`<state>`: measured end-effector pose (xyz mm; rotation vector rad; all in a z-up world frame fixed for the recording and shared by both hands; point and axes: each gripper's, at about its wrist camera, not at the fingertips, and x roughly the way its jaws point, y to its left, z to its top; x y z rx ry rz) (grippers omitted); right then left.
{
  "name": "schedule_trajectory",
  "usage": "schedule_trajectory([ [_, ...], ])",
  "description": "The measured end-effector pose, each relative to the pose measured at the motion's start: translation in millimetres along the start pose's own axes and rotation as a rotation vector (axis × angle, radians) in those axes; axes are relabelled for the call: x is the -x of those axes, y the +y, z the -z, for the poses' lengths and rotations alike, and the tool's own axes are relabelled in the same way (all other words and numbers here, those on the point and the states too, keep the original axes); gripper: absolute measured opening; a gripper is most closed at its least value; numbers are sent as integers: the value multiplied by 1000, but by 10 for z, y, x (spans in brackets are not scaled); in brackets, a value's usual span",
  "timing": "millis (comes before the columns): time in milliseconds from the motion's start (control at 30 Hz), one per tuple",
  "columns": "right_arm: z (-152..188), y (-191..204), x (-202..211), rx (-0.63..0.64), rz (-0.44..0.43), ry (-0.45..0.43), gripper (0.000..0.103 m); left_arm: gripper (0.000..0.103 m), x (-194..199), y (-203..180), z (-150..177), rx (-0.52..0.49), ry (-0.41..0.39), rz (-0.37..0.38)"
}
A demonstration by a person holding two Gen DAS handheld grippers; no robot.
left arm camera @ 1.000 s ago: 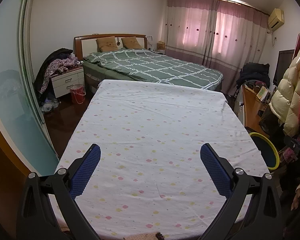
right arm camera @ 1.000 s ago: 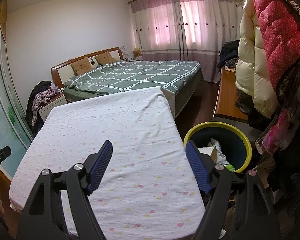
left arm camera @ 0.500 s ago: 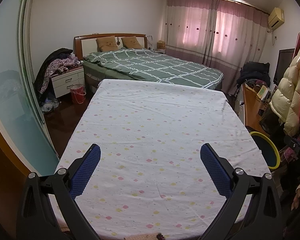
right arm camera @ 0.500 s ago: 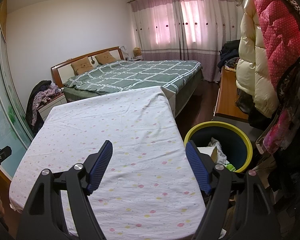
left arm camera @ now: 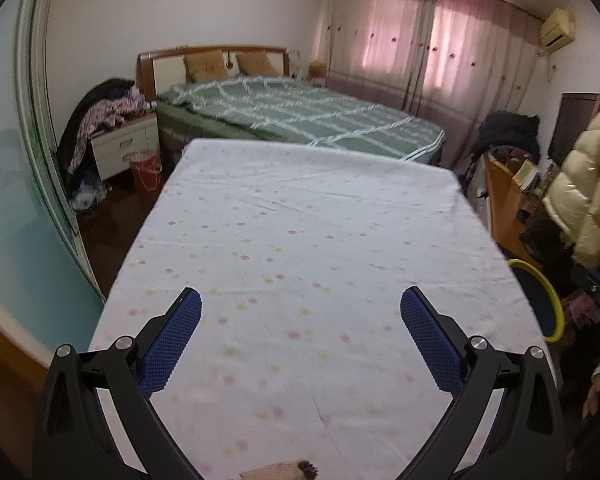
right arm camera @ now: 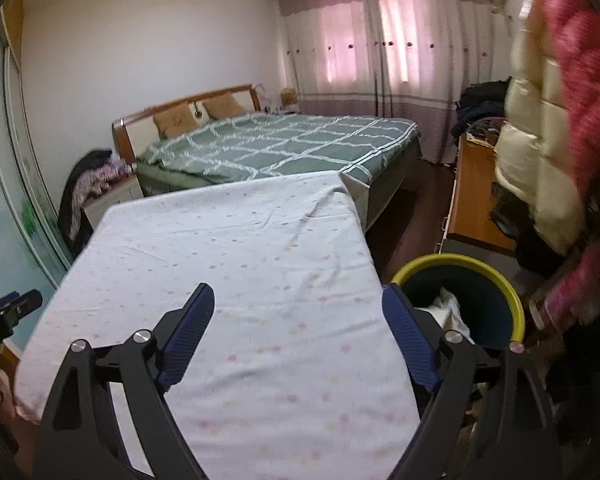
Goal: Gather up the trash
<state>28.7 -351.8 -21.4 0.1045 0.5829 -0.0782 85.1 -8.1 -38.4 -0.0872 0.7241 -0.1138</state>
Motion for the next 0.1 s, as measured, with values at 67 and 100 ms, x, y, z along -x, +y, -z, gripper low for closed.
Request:
schedule_trajectory([
  [67, -79, 64, -250, 20, -24, 28, 84, 98, -338, 65, -105, 2, 42, -23],
  [100, -121, 114, -457, 24, -47, 52, 87, 98, -516, 100, -159, 1, 63, -37],
])
